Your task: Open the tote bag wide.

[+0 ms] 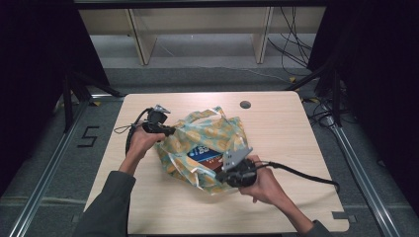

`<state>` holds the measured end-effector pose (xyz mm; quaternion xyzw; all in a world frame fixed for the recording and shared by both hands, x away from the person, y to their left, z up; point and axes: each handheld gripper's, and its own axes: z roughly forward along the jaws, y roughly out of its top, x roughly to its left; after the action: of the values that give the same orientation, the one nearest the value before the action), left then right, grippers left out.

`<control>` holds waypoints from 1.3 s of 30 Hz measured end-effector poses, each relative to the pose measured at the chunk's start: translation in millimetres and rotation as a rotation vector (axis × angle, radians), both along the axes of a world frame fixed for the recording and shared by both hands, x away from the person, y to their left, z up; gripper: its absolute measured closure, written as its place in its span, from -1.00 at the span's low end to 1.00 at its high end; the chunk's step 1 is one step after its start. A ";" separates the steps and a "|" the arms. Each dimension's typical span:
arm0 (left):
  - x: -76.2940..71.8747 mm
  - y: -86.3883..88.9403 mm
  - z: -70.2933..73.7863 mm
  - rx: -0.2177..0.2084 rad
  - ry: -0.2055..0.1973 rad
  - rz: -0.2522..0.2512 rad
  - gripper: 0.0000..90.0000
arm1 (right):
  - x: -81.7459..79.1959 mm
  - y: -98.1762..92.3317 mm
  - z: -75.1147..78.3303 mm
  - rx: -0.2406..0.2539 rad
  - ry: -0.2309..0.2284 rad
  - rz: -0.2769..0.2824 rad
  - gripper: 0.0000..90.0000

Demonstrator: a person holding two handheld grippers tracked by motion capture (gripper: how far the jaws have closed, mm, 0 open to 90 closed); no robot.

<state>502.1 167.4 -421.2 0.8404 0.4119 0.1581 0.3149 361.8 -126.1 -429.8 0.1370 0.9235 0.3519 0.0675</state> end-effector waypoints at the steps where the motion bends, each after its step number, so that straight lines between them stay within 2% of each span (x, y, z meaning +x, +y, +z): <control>1: 0.7 -2.1 -0.5 -0.001 -0.006 0.015 0.93 | -10.6 0.8 -6.5 -0.011 0.011 0.026 1.00; 3: 4.6 -2.7 -0.6 0.037 -0.004 0.018 0.93 | -25.1 3.6 -17.2 -0.029 0.031 0.042 1.00; 4: 6.3 -1.9 -0.8 0.050 0.001 0.025 0.94 | -37.4 9.5 -29.2 -0.051 0.047 0.077 1.00; 5: 8.1 -1.2 -3.5 0.038 -0.008 0.038 0.94 | -37.4 9.5 -29.2 -0.051 0.047 0.077 1.00; 6: 9.7 -0.1 -5.6 0.037 0.011 0.044 0.94 | -43.6 13.1 -34.8 -0.057 0.075 0.070 1.00; 8: 10.9 0.4 -11.7 0.045 0.026 0.044 0.93 | -47.5 19.7 -44.5 -0.064 0.110 0.103 1.00; 9: 11.4 0.7 -13.5 0.041 0.024 0.038 0.93 | -46.3 21.1 -47.0 -0.074 0.106 0.123 1.00; 10: 11.6 0.9 -14.6 0.034 0.030 0.043 0.93 | -45.7 21.3 -47.7 -0.080 0.105 0.130 1.00; 11: 11.3 0.7 -15.3 0.035 0.028 0.039 0.93 | -46.0 20.4 -47.3 -0.082 0.129 0.111 1.00; 12: 10.7 0.4 -14.9 0.041 0.031 0.032 0.93 | -43.0 18.9 -43.5 -0.070 0.120 0.110 1.00; 13: 9.1 -0.3 -13.5 0.049 0.026 0.027 0.93 | -42.0 17.5 -39.3 -0.052 0.123 0.089 0.91; 14: 6.7 -0.9 -11.4 0.050 0.021 0.020 0.91 | -39.8 15.1 -31.8 -0.019 0.105 0.061 0.79; 15: 3.5 -1.5 -8.5 0.053 0.014 0.009 0.88 | -32.4 7.0 -12.8 0.034 0.058 0.001 0.52; 16: 0.1 -1.8 -5.4 0.054 0.008 0.001 0.88 | -32.4 7.0 -12.8 0.034 0.058 0.001 0.52; 17: -3.3 -1.5 -1.5 0.051 0.002 -0.010 0.87 | -27.1 2.2 -2.7 0.062 0.025 -0.026 0.47; 18: -5.1 -1.1 0.9 0.049 -0.005 -0.015 0.87 | -21.0 -4.8 9.2 0.098 -0.014 -0.071 0.41; 19: -6.9 -0.5 3.6 0.054 -0.008 -0.022 0.87 | -13.9 -9.5 17.9 0.123 -0.053 -0.085 0.34; 20: -7.4 -0.8 3.4 0.040 -0.011 -0.019 0.86 | -6.2 -14.6 26.3 0.150 -0.110 -0.150 0.28; 21: -8.7 -0.5 3.7 0.039 -0.023 -0.022 0.86 | 1.4 -17.3 29.6 0.149 -0.155 -0.159 0.27; 22: -9.3 0.0 5.3 0.051 -0.006 -0.031 0.85 | 12.3 -21.0 32.3 0.138 -0.167 -0.200 0.21; 23: -9.9 0.1 5.8 0.050 -0.001 -0.038 0.85 | 18.8 -22.2 33.0 0.128 -0.152 -0.248 0.18; 24: -10.2 0.1 5.6 0.047 -0.009 -0.042 0.85 | 25.9 -22.1 32.2 0.120 -0.158 -0.272 0.16; 25: -10.5 -0.2 5.4 0.042 -0.010 -0.042 0.85 | 30.2 -20.5 30.0 0.125 -0.157 -0.283 0.17; 26: -11.0 -0.4 5.5 0.041 -0.008 -0.043 0.85 | 35.3 -19.6 28.6 0.112 -0.158 -0.272 0.23; 27: -10.8 0.3 5.6 0.042 -0.010 -0.049 0.85 | 39.6 -17.1 25.0 0.100 -0.157 -0.283 0.35; 28: -11.0 0.8 5.4 0.032 -0.008 -0.049 0.85 | 46.2 -16.0 21.5 0.067 -0.203 -0.271 0.47; 29: -11.4 1.3 5.1 0.023 -0.010 -0.045 0.85 | 52.9 -16.4 18.4 0.021 -0.246 -0.282 0.54; 30: -11.8 1.7 4.8 0.014 -0.018 -0.049 0.85 | 59.6 -18.0 15.2 -0.020 -0.236 -0.314 0.58; 31: -12.3 1.8 4.8 0.011 -0.021 -0.045 0.84 | 71.0 -22.5 10.1 -0.011 -0.212 -0.327 0.68; 33: -13.2 1.4 5.1 0.004 -0.025 -0.043 0.83 | 82.2 -28.6 3.1 0.035 -0.144 -0.355 0.68; 34: -13.0 1.1 5.4 0.010 -0.026 -0.052 0.81 | 86.5 -30.5 -1.8 0.025 -0.134 -0.362 0.66; 35: -12.8 0.0 4.4 0.017 -0.022 -0.057 0.79 | 89.1 -32.8 -5.1 -0.016 -0.127 -0.364 0.66; 36: -12.5 0.1 4.3 0.035 -0.017 -0.065 0.77 | 90.6 -33.9 -12.5 -0.021 -0.128 -0.386 0.66; 37: -12.4 -0.9 2.8 0.034 -0.015 -0.065 0.76 | 90.8 -34.2 -15.1 -0.051 -0.112 -0.388 0.66; 38: -12.5 -2.1 1.6 0.032 -0.010 -0.066 0.74 | 91.2 -33.6 -19.7 -0.080 -0.117 -0.393 0.66; 39: -12.7 -2.5 1.1 0.037 -0.009 -0.076 0.73 | 92.0 -34.3 -22.8 -0.079 -0.113 -0.404 0.67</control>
<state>489.4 165.0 -420.1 0.8605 0.3750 0.1573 0.3067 453.8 -160.4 -452.6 0.2967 0.8851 0.3017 0.1938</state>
